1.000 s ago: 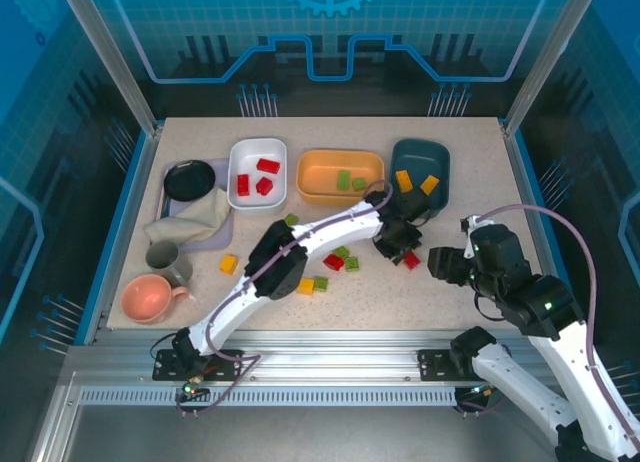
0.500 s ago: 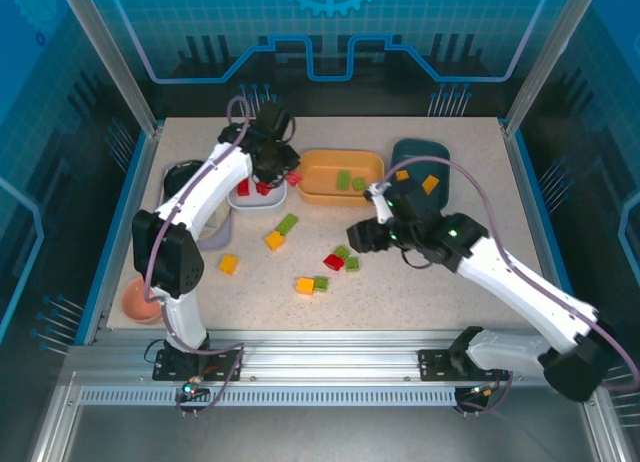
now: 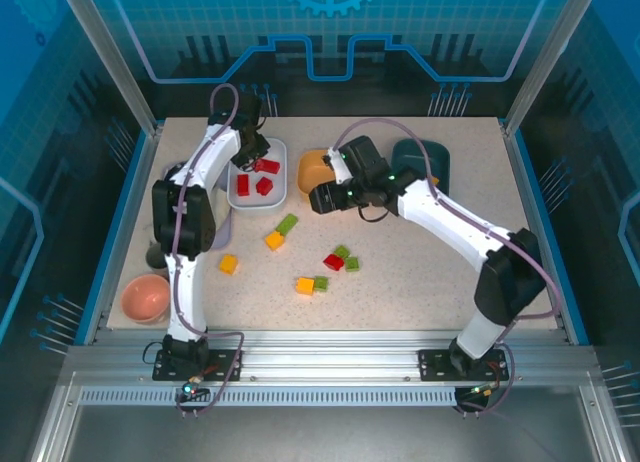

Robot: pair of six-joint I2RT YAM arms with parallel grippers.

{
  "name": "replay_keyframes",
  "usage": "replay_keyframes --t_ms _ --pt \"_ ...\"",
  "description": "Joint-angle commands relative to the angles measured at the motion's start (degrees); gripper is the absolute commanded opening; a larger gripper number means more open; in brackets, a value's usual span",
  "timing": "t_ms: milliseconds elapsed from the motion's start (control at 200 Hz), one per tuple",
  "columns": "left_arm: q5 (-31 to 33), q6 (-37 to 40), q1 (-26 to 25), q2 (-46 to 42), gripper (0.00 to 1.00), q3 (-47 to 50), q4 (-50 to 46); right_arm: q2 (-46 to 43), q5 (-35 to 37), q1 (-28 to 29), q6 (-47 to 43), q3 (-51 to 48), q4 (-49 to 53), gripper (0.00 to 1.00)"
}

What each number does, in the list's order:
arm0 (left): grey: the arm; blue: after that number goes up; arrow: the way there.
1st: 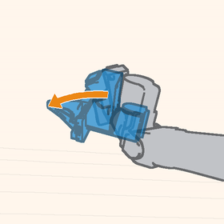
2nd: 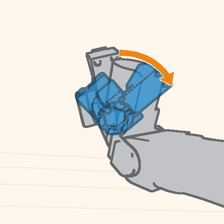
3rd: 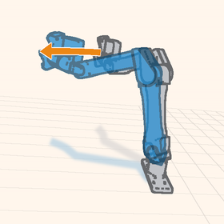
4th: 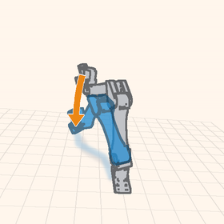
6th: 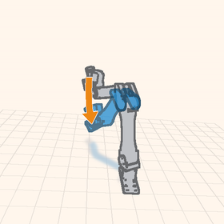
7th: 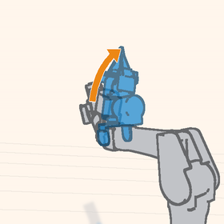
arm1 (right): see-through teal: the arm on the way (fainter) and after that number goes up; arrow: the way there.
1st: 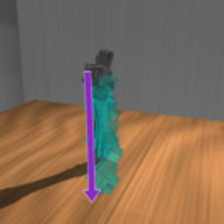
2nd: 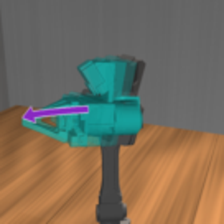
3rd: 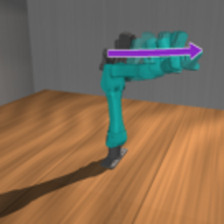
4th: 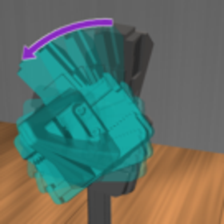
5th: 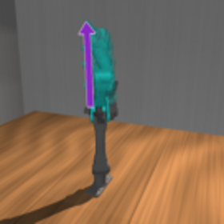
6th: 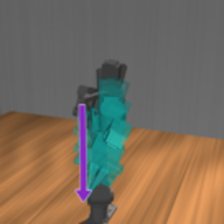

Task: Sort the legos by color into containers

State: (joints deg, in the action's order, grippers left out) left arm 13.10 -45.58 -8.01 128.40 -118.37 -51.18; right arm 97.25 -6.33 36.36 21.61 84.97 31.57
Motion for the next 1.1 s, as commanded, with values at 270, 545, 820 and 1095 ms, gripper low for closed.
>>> replay_keyframes --t_ms 270,545,820,1095 --pt "1.8 1.6 2.0 9.2 0.39 -8.7 -3.4 5.8 -2.8 -1.9 1.0 5.3 3.6 0.66" --pt "0.0 1.7 1.7 5.6 0.59 -8.7 -5.4 5.3 4.4 -2.0 -0.8 2.2 8.3 0.66" --pt "-1.5 2.3 -1.4 -8.1 0.74 -4.2 -5.4 0.2 8.5 -1.1 -3.2 -4.6 8.8 0.66" --pt "-3.8 2.8 -9.3 -36.1 0.79 27.8 -0.2 -4.9 7.4 9.2 -13.9 -11.0 6.5 0.67"
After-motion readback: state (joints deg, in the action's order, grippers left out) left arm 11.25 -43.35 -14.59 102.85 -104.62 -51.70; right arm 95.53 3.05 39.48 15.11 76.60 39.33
